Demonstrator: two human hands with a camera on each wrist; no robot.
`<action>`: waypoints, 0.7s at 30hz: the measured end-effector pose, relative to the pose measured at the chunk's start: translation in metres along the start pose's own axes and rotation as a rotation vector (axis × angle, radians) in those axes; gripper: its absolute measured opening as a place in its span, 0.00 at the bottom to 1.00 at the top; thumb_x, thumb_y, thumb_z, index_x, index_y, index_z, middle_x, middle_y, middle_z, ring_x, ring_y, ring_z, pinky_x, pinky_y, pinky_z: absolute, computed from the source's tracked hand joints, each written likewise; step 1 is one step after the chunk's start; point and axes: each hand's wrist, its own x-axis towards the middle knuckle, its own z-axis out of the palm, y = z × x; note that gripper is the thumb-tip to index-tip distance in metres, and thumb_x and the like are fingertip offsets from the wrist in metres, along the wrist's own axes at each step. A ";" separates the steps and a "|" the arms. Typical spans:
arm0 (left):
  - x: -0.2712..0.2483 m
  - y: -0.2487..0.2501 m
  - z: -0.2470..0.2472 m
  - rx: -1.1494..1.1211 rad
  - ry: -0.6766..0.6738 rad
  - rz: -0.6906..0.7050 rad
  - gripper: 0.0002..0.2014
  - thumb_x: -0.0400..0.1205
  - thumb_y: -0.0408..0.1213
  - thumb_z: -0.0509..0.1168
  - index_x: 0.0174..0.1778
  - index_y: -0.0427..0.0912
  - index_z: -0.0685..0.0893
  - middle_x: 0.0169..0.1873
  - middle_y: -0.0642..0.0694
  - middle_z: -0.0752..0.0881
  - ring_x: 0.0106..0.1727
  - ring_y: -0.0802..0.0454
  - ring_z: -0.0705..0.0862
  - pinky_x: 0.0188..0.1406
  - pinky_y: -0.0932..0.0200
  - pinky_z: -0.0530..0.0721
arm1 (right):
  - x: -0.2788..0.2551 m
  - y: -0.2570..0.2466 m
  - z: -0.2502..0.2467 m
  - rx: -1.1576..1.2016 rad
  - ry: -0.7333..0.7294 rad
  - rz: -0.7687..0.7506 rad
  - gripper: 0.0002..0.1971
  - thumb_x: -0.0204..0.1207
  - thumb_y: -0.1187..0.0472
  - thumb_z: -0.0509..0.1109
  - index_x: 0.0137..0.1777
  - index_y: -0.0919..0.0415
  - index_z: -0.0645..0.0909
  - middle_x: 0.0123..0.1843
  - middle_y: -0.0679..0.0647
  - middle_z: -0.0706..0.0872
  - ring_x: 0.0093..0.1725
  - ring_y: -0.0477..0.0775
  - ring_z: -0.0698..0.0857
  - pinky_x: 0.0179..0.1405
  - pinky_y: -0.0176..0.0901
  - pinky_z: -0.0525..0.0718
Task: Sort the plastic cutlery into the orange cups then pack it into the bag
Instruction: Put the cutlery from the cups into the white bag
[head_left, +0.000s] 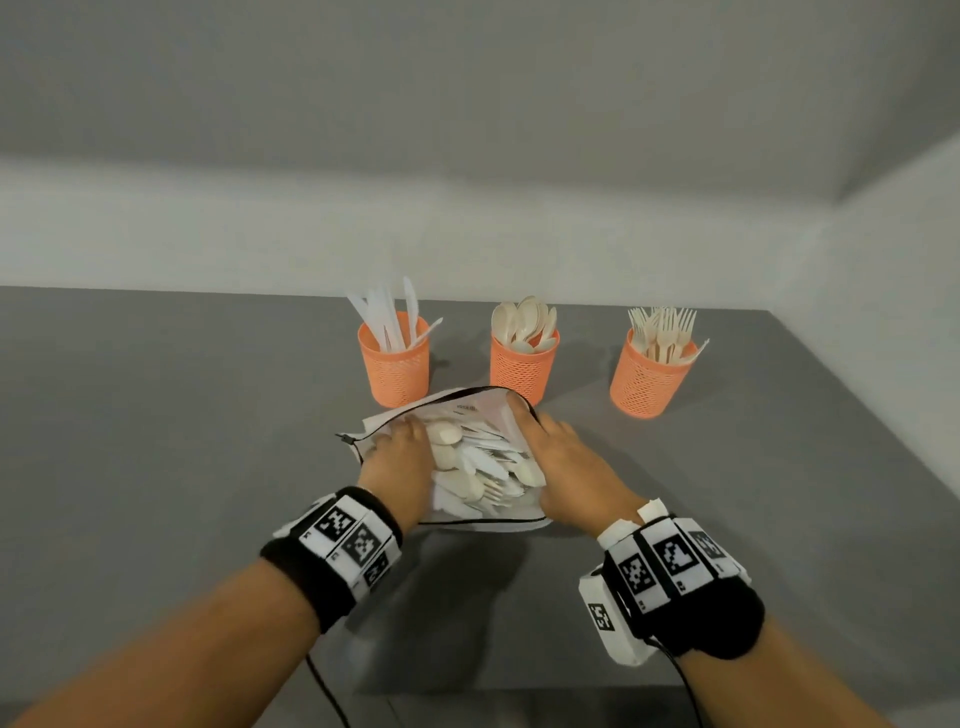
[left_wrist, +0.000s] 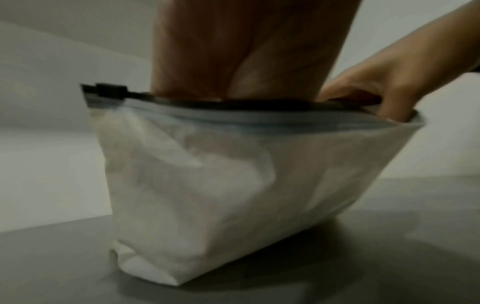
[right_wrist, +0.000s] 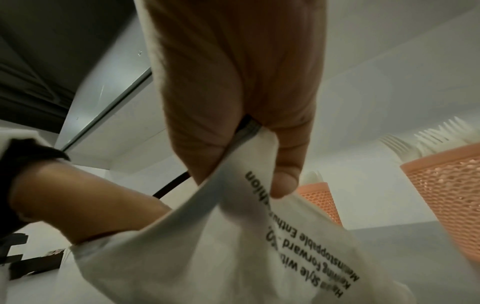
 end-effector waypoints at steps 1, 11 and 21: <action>0.005 0.000 0.003 -0.037 -0.027 -0.028 0.30 0.80 0.33 0.59 0.76 0.29 0.56 0.72 0.34 0.67 0.68 0.37 0.75 0.65 0.49 0.77 | 0.000 0.000 0.000 0.006 -0.019 -0.004 0.51 0.68 0.78 0.65 0.81 0.51 0.36 0.78 0.53 0.62 0.68 0.57 0.69 0.49 0.40 0.73; 0.043 -0.008 0.012 -0.261 -0.002 0.442 0.36 0.67 0.40 0.75 0.72 0.43 0.70 0.72 0.42 0.72 0.75 0.43 0.69 0.74 0.54 0.67 | 0.000 0.012 0.002 0.017 -0.122 -0.008 0.52 0.70 0.73 0.69 0.81 0.48 0.36 0.81 0.53 0.58 0.78 0.59 0.61 0.69 0.51 0.74; 0.040 -0.013 0.027 -0.419 0.036 0.434 0.18 0.72 0.52 0.69 0.55 0.57 0.75 0.49 0.63 0.77 0.52 0.60 0.77 0.54 0.68 0.73 | -0.003 0.033 0.004 0.136 0.004 -0.081 0.43 0.66 0.72 0.68 0.79 0.45 0.56 0.75 0.49 0.65 0.73 0.53 0.69 0.62 0.44 0.77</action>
